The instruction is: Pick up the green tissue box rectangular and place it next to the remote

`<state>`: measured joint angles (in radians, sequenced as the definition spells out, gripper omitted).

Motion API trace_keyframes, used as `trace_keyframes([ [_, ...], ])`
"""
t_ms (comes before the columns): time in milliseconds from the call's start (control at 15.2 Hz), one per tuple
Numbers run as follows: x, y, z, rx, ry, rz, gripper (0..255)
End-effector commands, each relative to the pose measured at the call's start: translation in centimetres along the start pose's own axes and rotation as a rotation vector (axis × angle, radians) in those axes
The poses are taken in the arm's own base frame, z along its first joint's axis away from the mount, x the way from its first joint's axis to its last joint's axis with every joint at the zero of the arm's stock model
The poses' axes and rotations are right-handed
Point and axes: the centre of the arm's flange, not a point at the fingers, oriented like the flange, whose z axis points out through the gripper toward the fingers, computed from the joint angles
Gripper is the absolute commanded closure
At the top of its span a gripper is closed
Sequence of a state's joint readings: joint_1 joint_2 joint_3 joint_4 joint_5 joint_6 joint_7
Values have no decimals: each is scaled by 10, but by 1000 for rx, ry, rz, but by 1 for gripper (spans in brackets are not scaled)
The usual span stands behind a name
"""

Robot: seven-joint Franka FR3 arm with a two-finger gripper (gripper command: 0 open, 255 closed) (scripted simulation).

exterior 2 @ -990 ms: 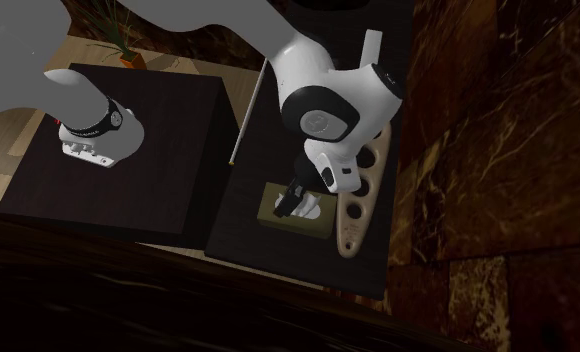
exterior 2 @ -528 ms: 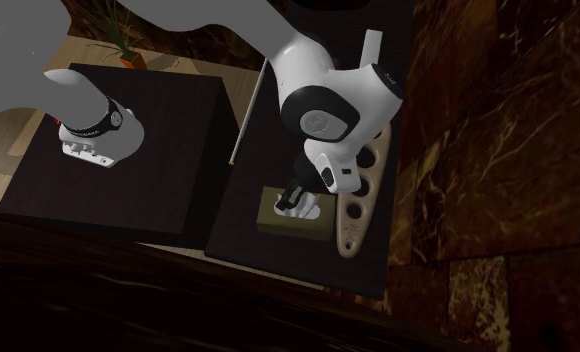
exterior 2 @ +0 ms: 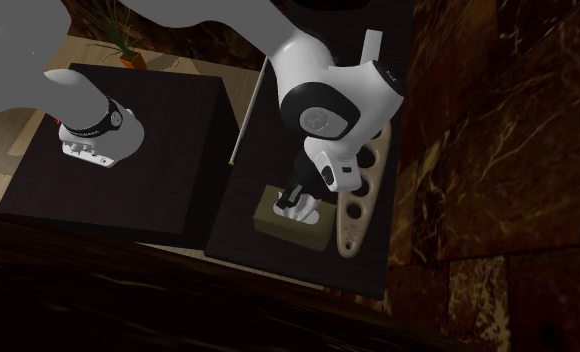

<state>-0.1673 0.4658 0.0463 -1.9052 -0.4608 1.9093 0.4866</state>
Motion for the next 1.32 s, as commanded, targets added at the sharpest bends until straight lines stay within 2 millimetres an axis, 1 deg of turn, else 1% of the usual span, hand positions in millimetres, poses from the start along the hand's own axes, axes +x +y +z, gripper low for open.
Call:
trace_keyframes([
  [0, -2, 4, -8, 0, 0, 0, 255],
  [1254, -30, 51, -92, 0, 0, 0, 255],
])
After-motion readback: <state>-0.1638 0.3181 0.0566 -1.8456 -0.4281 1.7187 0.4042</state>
